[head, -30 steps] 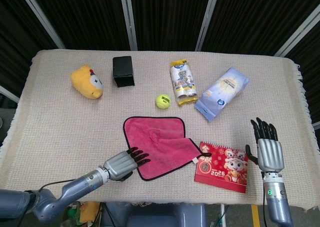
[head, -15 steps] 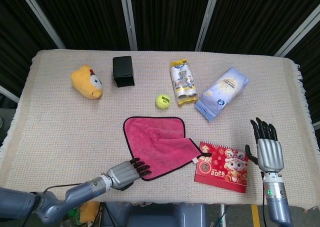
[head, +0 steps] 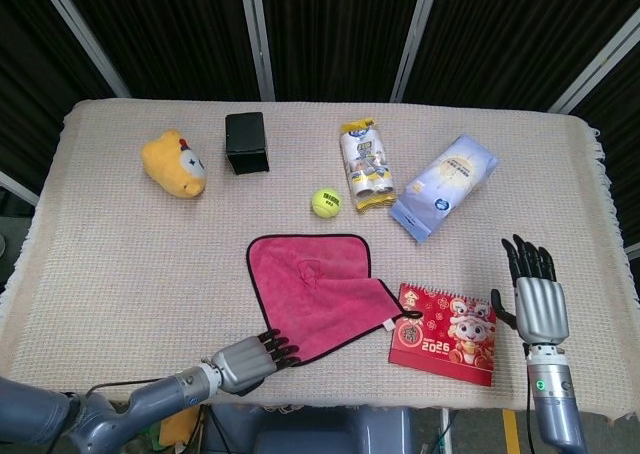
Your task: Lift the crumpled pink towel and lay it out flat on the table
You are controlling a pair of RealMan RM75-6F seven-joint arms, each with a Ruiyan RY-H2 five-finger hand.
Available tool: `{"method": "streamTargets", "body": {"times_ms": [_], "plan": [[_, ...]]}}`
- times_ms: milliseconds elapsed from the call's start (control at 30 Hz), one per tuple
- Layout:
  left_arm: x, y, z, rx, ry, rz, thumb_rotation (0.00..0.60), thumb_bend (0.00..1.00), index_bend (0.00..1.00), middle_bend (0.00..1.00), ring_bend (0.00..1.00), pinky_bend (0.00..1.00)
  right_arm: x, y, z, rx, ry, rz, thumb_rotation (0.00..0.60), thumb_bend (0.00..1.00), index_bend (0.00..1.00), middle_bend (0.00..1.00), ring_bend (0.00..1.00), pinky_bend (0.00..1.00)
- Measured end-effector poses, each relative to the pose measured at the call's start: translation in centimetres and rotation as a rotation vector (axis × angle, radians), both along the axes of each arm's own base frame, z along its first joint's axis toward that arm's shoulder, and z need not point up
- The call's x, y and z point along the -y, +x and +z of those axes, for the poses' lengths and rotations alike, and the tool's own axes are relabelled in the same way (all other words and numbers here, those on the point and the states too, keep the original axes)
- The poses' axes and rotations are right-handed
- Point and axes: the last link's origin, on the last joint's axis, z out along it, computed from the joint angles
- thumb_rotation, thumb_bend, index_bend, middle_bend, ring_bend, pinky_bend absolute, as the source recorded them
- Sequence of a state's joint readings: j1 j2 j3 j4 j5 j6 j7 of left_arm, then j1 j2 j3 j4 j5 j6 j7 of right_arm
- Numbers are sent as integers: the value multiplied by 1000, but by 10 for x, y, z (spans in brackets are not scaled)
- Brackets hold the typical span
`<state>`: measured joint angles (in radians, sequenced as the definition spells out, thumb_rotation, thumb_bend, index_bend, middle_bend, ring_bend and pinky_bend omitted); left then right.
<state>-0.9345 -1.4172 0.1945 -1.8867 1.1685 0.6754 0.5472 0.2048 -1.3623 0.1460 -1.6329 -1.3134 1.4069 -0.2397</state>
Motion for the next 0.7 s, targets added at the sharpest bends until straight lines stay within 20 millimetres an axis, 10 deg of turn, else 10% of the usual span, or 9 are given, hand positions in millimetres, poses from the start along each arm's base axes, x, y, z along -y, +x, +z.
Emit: {"method": "streamTargets", "body": {"times_ms": [700], "plan": [[18,-23,21,-27,-23,-5,600,652,0,0,0,0,0,1,-3,-12,6,1,600,474,2,15,0,0]]}}
